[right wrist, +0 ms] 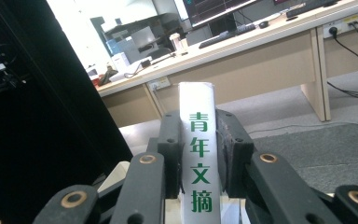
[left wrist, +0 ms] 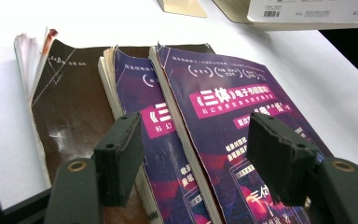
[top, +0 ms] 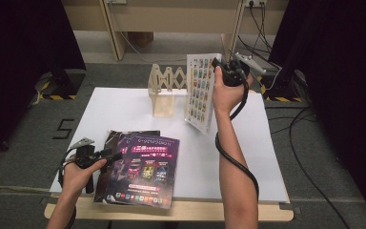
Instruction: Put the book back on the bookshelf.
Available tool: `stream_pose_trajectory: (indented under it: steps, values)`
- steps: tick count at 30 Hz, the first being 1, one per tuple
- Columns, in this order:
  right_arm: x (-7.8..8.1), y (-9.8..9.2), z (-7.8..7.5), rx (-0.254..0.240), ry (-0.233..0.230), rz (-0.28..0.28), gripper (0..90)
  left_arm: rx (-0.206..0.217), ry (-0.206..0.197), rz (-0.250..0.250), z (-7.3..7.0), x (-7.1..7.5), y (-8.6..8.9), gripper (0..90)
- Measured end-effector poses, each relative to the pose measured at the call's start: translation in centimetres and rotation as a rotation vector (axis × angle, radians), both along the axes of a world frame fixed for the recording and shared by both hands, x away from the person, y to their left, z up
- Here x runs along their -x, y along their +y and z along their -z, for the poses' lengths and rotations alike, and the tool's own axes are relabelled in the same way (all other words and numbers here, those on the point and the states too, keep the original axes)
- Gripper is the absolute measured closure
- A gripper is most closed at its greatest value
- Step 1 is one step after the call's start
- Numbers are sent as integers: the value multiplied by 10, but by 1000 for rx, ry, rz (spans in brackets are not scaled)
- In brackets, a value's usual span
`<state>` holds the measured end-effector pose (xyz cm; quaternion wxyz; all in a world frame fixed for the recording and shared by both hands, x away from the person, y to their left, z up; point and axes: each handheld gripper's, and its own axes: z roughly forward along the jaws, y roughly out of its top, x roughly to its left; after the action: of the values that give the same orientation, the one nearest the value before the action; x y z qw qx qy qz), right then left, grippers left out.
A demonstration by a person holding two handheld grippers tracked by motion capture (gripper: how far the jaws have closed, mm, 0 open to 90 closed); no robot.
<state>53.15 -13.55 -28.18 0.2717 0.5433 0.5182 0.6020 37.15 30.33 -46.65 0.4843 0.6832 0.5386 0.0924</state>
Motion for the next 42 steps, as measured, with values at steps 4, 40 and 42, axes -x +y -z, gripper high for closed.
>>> stream_pose_trajectory:
  steps: [4, 40, 42]
  values:
    - [-3, 3, 1, 9, -3, 7, 744, -2, 1, 3, 0, 0, -1, 351]
    - [-30, 22, -9, 43, -45, 51, 743, -7, 7, 4, 2, 0, 0, 352]
    - [-28, 23, -7, 45, -51, 48, 744, -5, 6, 2, 2, 0, 0, 352]
